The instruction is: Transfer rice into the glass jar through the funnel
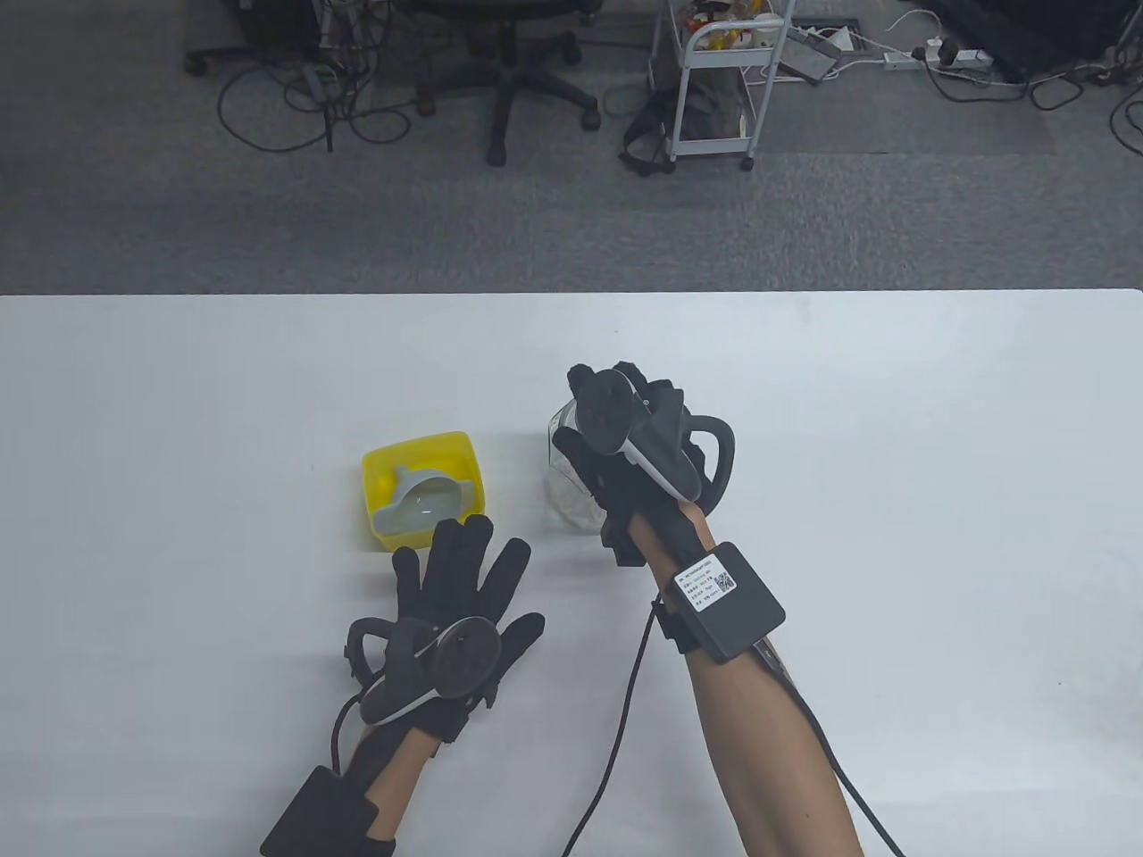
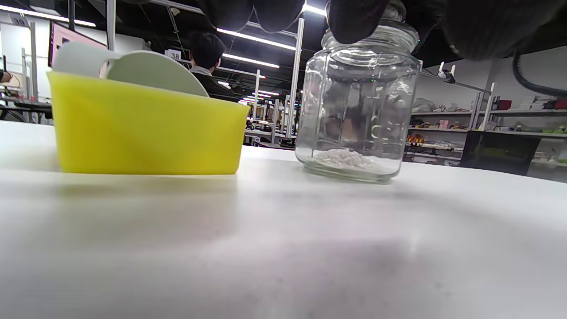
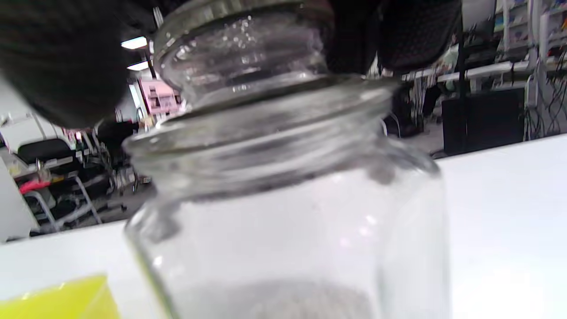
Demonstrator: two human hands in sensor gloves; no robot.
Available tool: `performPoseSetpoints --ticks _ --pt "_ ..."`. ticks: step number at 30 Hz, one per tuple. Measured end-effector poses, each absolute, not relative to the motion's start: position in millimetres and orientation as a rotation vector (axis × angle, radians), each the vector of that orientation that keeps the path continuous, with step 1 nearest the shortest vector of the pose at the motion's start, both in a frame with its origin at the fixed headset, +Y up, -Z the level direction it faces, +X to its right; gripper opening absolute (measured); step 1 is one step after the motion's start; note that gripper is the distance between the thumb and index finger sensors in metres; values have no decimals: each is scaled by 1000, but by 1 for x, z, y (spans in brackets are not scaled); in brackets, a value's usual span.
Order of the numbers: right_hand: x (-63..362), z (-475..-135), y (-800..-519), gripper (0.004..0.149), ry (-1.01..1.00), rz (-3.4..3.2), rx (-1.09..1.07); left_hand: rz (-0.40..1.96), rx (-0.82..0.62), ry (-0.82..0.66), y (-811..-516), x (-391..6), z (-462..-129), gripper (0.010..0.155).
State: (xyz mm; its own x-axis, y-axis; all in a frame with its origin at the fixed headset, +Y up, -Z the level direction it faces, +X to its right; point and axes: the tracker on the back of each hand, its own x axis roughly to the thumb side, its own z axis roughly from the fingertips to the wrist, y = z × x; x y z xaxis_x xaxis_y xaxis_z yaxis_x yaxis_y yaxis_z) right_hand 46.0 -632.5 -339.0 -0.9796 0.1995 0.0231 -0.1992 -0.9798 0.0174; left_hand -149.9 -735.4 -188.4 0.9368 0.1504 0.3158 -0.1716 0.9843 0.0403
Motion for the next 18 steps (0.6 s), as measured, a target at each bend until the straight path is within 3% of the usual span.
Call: performPoseSetpoints --ticks 2,9,13,18 --pt "53 -334 -628 89 117 2957 10 158 66 -319 -736 -149 -188 78" --pt "104 -291 -607 94 7 2858 51 160 92 -335 -731 -147 -184 79" --pt "153 -262 -620 95 -26 2846 1 156 104 -347 -731 -144 -182 81" --pt "202 -236 -659 96 -13 2854 -70 153 92 -352 -732 -145 -182 83"
